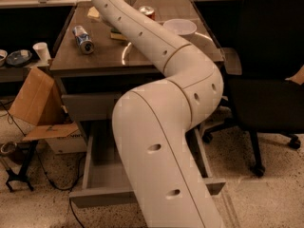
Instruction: Place sponge into middle drawer
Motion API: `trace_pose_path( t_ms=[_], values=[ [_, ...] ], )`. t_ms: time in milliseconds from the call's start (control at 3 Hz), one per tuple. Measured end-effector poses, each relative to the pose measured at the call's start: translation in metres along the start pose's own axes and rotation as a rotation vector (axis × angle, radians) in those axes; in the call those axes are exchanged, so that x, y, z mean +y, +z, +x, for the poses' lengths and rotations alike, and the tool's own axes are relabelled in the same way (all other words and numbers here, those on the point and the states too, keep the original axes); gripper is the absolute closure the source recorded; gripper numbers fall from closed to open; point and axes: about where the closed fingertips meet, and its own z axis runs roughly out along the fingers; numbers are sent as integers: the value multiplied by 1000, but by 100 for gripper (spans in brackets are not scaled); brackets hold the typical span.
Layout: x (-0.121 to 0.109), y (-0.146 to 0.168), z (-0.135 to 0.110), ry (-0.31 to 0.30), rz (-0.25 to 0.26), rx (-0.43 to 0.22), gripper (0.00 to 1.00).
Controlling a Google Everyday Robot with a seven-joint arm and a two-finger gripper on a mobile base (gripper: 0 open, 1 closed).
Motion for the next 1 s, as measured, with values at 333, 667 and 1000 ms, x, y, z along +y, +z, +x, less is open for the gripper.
trace_pose_path(
  t_ms=[333, 667, 1000],
  values=[
    [5, 3, 1, -28, -22, 5, 0],
    [7, 5, 0, -62, -34, 5, 0],
    [3, 8, -4, -109, -43, -5, 0]
  ],
)
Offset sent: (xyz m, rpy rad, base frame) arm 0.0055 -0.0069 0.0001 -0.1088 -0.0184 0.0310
